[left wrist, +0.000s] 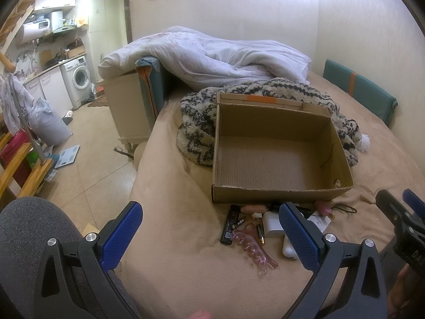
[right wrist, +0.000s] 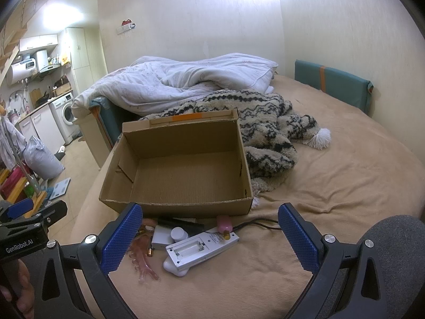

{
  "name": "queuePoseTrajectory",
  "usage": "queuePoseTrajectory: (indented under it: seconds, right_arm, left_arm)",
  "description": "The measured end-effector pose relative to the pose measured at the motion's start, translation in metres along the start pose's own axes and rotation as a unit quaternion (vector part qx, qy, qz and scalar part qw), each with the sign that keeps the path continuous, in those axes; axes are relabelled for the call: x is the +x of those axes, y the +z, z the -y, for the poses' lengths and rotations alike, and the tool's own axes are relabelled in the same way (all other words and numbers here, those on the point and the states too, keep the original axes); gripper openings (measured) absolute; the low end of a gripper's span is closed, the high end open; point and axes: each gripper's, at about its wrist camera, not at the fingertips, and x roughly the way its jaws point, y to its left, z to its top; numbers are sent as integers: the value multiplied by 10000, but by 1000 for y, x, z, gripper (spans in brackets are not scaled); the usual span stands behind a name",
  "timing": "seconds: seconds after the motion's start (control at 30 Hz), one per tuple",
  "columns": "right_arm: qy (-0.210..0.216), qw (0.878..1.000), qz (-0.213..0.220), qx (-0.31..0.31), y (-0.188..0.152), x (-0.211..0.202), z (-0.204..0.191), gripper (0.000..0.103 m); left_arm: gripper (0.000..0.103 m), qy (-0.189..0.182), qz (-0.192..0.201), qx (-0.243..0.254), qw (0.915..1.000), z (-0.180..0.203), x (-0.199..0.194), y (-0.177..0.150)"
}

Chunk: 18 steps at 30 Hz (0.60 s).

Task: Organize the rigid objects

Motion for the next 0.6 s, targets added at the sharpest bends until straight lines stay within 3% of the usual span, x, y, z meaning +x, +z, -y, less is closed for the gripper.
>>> queuePoseTrajectory:
  seconds: [0.6]
  right_arm:
    - [-10,10000,-2,-13,-1,1,-1,103]
  left_arm:
    - [102,5,4,-2,10000,1,0,-1]
